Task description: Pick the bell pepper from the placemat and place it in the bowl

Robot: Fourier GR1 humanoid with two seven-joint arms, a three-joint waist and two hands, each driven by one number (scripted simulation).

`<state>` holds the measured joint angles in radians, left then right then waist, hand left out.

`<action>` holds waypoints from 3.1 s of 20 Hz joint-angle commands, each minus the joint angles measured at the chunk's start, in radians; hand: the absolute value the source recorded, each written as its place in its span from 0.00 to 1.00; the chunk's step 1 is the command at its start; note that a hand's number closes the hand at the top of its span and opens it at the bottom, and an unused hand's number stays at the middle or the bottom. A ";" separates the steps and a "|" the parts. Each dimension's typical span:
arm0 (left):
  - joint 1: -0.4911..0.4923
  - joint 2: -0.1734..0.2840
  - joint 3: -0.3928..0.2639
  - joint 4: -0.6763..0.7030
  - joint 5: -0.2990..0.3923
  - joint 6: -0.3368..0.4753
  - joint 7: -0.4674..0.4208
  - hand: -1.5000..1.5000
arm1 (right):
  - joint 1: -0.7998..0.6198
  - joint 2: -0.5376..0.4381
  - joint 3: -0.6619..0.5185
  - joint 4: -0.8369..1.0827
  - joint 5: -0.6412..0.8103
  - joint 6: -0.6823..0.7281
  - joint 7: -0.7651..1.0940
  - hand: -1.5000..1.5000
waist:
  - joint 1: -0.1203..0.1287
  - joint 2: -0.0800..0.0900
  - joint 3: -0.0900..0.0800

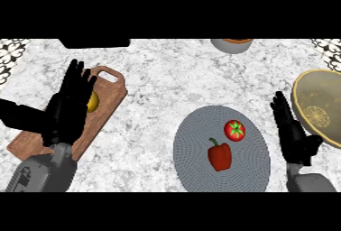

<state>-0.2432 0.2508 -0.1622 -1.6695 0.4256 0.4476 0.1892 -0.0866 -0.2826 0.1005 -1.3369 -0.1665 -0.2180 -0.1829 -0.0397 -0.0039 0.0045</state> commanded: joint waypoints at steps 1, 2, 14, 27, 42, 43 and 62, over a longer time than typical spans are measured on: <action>0.026 0.089 0.058 0.011 0.016 -0.107 -0.035 0.50 | -0.030 0.058 0.099 -0.099 0.026 0.011 0.057 0.00 | 0.042 0.001 -0.006; -0.032 0.091 0.034 0.019 -0.046 -0.047 -0.024 0.50 | -0.035 0.054 0.161 -0.143 0.001 0.124 0.034 0.00 | 0.035 -0.002 -0.005; 0.077 0.262 0.179 0.117 -0.075 -0.203 -0.224 0.50 | 0.081 0.122 0.661 -0.425 0.631 -0.194 -0.023 0.00 | 0.025 -0.005 -0.007; 0.063 0.273 0.206 0.142 -0.075 -0.233 -0.226 0.50 | 0.131 -0.258 0.601 -1.017 0.957 0.271 0.711 0.00 | 0.008 -0.010 -0.011; 0.032 0.203 0.196 0.181 -0.117 -0.262 -0.274 0.50 | -0.031 -0.179 0.471 -1.106 0.680 0.977 1.107 0.00 | 0.039 0.005 -0.006; -0.009 0.228 0.244 0.229 -0.081 -0.310 -0.261 0.50 | -0.032 -0.144 0.487 -1.023 0.730 0.939 1.057 0.00 | 0.038 0.005 -0.005; 0.025 0.155 0.294 0.212 -0.172 -0.362 -0.264 0.50 | 0.012 -0.077 0.419 -0.654 0.939 0.833 0.756 0.00 | 0.042 0.005 -0.004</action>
<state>-0.2207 0.4050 0.1116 -1.4785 0.2511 0.1170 -0.0584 -0.0724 -0.3422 0.5287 -2.1282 0.7113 0.6905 0.6863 -0.0001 -0.0002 0.0001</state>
